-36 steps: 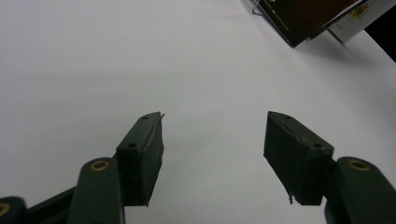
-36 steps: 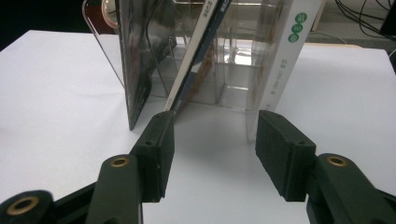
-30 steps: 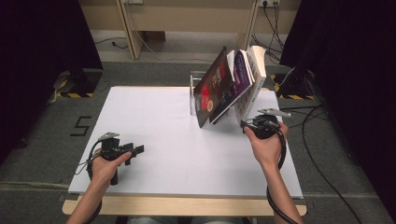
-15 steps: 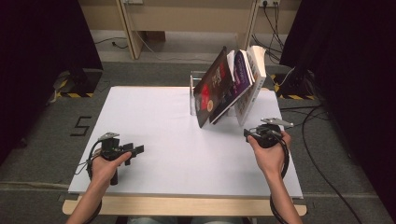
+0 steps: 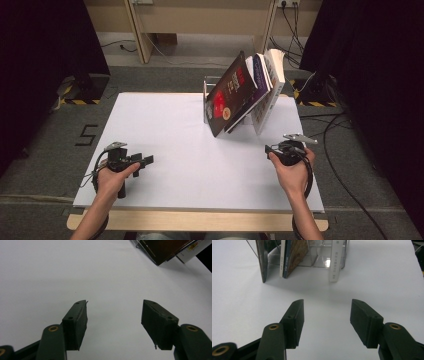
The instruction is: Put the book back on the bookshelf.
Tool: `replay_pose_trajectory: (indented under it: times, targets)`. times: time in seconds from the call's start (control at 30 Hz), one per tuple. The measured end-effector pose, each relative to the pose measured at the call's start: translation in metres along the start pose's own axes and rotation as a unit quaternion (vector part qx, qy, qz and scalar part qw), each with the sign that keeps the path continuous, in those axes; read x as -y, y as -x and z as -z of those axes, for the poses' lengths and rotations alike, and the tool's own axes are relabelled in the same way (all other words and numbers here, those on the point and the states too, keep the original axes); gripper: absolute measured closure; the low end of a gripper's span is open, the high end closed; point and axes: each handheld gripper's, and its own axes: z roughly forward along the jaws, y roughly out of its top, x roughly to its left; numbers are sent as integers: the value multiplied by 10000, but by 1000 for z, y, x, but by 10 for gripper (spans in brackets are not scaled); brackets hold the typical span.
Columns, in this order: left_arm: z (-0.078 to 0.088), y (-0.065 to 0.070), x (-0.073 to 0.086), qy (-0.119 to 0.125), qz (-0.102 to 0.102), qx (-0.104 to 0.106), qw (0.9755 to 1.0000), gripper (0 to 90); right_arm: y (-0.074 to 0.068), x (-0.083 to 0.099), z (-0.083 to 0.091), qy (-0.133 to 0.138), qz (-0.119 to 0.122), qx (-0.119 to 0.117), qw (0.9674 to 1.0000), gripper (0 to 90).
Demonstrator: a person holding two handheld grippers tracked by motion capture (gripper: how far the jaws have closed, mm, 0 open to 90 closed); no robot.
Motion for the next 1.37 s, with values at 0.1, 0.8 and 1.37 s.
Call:
replay_pose_trajectory:
  times: [0.1,0.8,1.37]
  targets:
    - [0,0,0,0,0,0,10000,365,3,4,0,-22,-3,30,10000,453]
    - [-2,-2,2,-36,10,-25,10000,364,24,45,-5,182,-107,201,9996,455]
    - [-1,-1,2,7,24,4,10000,345,29,59,2,525,-214,225,9981,447]
